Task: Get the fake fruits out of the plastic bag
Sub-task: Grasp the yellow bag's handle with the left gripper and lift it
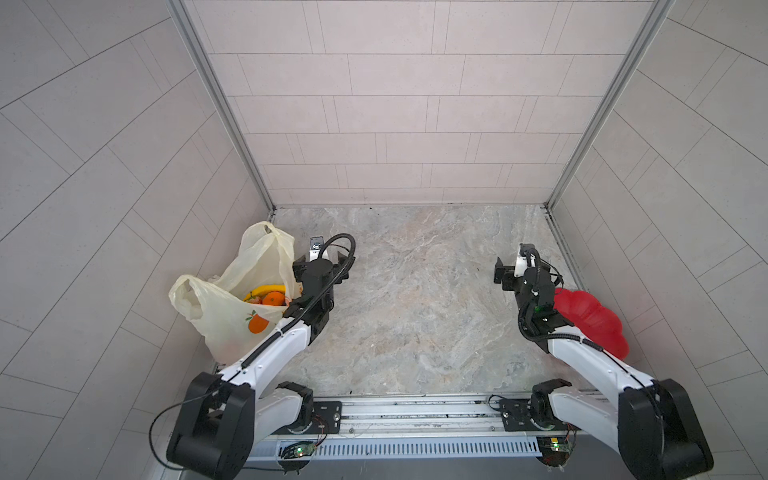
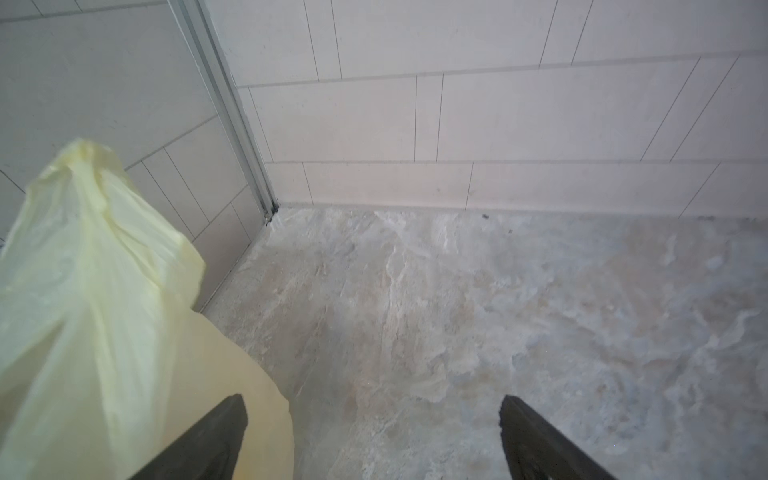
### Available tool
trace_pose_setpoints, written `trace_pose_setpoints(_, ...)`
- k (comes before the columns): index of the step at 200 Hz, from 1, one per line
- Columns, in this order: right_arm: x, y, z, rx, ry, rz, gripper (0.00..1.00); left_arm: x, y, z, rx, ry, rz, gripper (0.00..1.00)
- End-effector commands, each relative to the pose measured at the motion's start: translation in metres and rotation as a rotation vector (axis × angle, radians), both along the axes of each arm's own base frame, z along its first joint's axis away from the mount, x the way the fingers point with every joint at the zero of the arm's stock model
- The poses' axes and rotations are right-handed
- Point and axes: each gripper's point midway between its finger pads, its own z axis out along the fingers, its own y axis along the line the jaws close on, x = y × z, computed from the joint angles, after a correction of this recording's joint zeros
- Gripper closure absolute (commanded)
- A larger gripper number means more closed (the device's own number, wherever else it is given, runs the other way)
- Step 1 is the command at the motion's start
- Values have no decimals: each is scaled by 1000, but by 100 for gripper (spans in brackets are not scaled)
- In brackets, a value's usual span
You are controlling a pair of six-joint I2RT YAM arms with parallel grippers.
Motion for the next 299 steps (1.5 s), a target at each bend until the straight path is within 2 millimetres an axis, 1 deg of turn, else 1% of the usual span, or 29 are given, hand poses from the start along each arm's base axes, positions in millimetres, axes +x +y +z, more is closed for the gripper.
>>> trace_pose_setpoints(1,-11,2,23,73,-4,0,1,-8,4,17,-117,20,59,0)
trace_pose_setpoints(13,-18,0,40,128,-17,-16,1,-11,4,26,-163,39,70,0)
trace_pose_setpoints(26,-27,-2,53,193,-25,-31,1,-14,-3,42,-212,45,37,0)
trace_pose_setpoints(31,-30,-2,52,210,-15,-36,1,-16,-6,49,-230,47,21,0)
trace_pose_setpoints(32,-31,-3,60,220,-29,-37,1,-16,-6,50,-235,49,18,0)
trace_pose_setpoints(33,-32,-3,63,227,-33,-37,1,-17,-7,52,-239,48,15,0)
trace_pose_setpoints(37,-35,-4,69,247,-39,-42,1,-19,-8,58,-254,52,8,0)
trace_pose_setpoints(42,-39,-5,72,271,-33,-52,1,-23,-8,64,-277,58,13,0)
trace_pose_setpoints(52,-47,-6,77,315,-22,-66,1,-33,-2,75,-334,82,59,0)
trace_pose_setpoints(62,-56,-5,84,358,-11,-59,1,-47,8,84,-377,110,130,0)
trace_pose_setpoints(70,-61,-3,86,387,-4,-50,1,-57,15,93,-389,126,169,0)
trace_pose_setpoints(82,-69,-2,84,434,14,-53,1,-72,29,101,-388,139,242,0)
trace_pose_setpoints(88,-71,2,81,444,24,-34,1,-78,35,105,-381,145,264,0)
trace_pose_setpoints(106,-77,16,73,462,52,51,1,-85,46,116,-328,155,266,0)
trace_pose_setpoints(116,-80,22,67,476,59,87,1,-86,55,117,-304,167,303,0)
trace_pose_setpoints(125,-81,25,60,488,70,103,1,-82,62,114,-304,195,334,0)
trace_pose_setpoints(133,-83,27,55,492,79,114,1,-76,69,107,-320,240,360,0)
trace_pose_setpoints(147,-85,31,46,490,98,130,1,-61,81,94,-324,319,417,0)
trace_pose_setpoints(160,-87,36,40,483,112,148,2,-45,94,89,-288,364,478,0)
trace_pose_setpoints(169,-88,39,41,485,109,161,2,-35,102,86,-286,390,511,0)
trace_pose_setpoints(170,-88,39,35,483,121,158,2,-34,102,85,-288,393,513,0)
trace_pose_setpoints(172,-89,40,29,483,132,156,2,-31,104,84,-290,401,520,0)
trace_pose_setpoints(185,-90,43,19,487,144,164,2,-16,116,79,-286,422,570,0)
trace_pose_setpoints(205,-91,45,7,491,143,167,2,9,124,71,-261,461,610,1)
trace_pose_setpoints(220,-92,47,3,493,140,169,3,24,130,64,-227,488,645,3)
trace_pose_setpoints(245,-95,49,2,483,136,172,3,36,142,55,-183,523,708,5)
trace_pose_setpoints(280,-96,49,4,472,125,166,3,45,150,32,-215,566,729,14)
trace_pose_setpoints(288,-97,49,4,470,124,168,3,48,150,28,-225,575,723,18)
trace_pose_setpoints(299,-97,50,4,468,125,172,3,51,150,23,-234,583,711,28)
